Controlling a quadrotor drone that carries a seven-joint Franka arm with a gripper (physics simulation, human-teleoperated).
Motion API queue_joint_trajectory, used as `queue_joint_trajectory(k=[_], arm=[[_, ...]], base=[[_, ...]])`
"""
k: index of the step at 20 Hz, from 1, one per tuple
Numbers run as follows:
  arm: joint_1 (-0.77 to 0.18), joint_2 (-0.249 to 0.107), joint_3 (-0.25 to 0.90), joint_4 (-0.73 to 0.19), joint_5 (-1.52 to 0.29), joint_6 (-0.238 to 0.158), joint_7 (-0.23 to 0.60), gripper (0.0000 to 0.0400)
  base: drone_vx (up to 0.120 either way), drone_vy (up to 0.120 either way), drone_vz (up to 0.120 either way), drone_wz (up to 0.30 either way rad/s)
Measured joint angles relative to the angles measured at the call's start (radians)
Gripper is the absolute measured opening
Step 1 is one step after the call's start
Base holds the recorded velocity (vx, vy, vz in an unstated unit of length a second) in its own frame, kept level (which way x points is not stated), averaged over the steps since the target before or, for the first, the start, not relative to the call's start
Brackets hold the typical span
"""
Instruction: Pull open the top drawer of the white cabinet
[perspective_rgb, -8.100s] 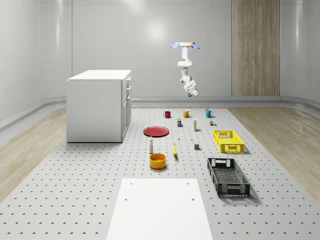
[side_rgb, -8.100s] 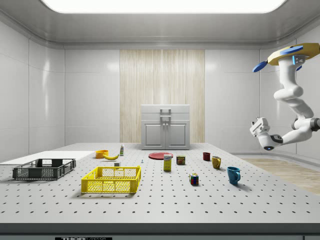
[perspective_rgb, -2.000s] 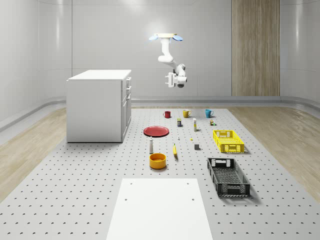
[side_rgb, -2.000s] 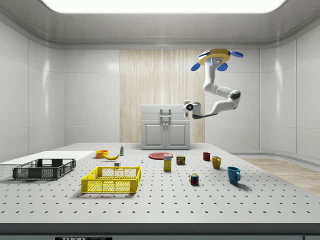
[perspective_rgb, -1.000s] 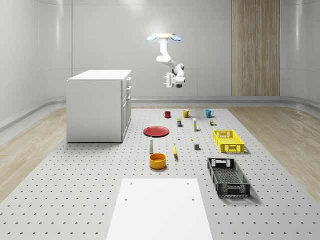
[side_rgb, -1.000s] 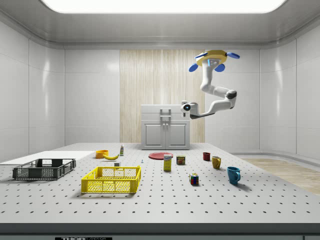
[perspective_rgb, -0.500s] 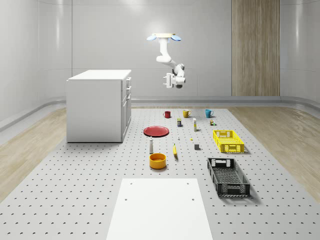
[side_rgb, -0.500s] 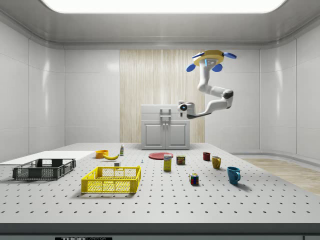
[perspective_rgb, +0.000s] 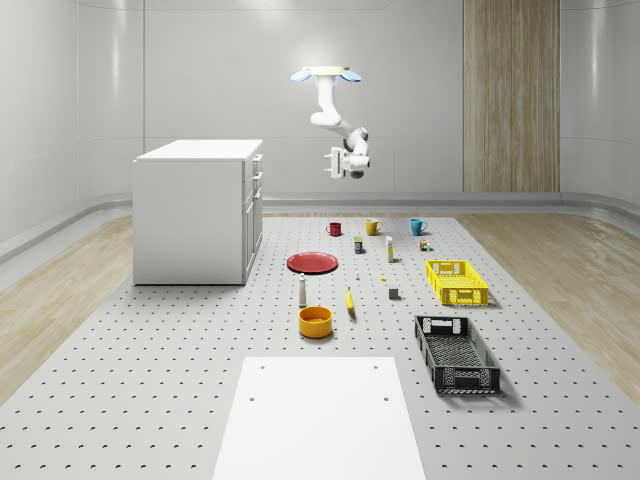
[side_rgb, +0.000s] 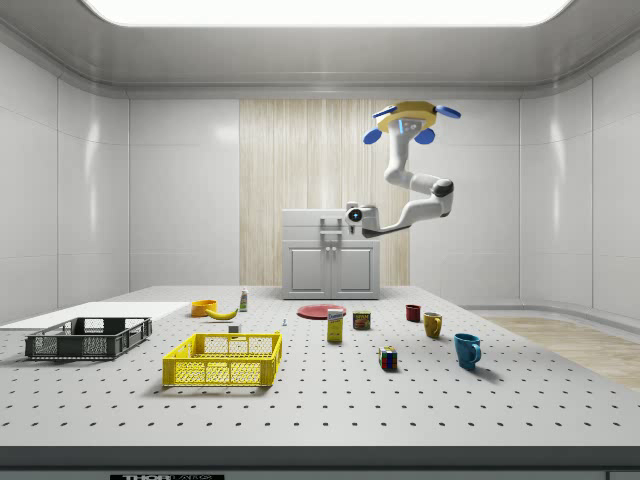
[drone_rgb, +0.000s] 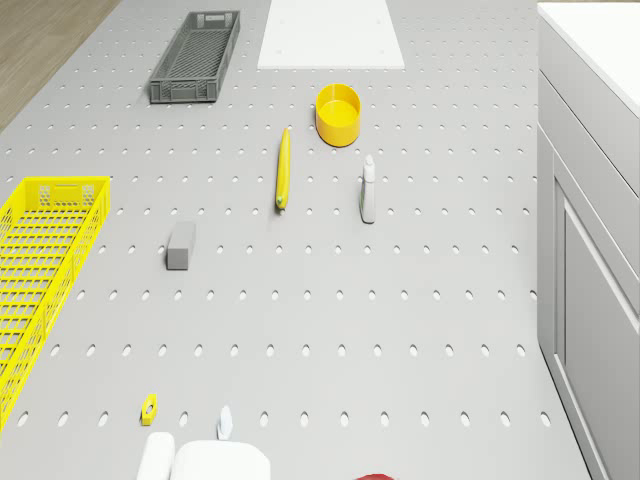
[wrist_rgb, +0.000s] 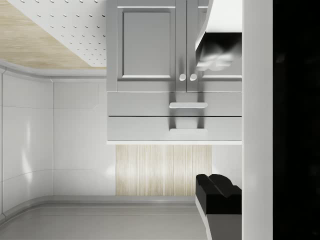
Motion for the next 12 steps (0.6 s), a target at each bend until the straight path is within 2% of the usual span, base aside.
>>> queue_joint_trajectory(k=[4,7,9,12], arm=[[0.002,-0.003,-0.001,0.0,-0.002,0.002,0.002,0.0305],[0.004,-0.005,-0.001,-0.001,-0.004,0.004,0.004,0.0305],[0.005,-0.006,-0.001,-0.001,-0.005,0.005,0.004,0.0305],[0.007,-0.008,-0.001,-0.002,-0.006,0.007,0.006,0.0305]], base=[[0.12,0.0,0.0,0.0],[0.12,-0.093,0.0,0.0],[0.12,0.0,0.0,0.0],[0.027,0.0,0.0,0.0]])
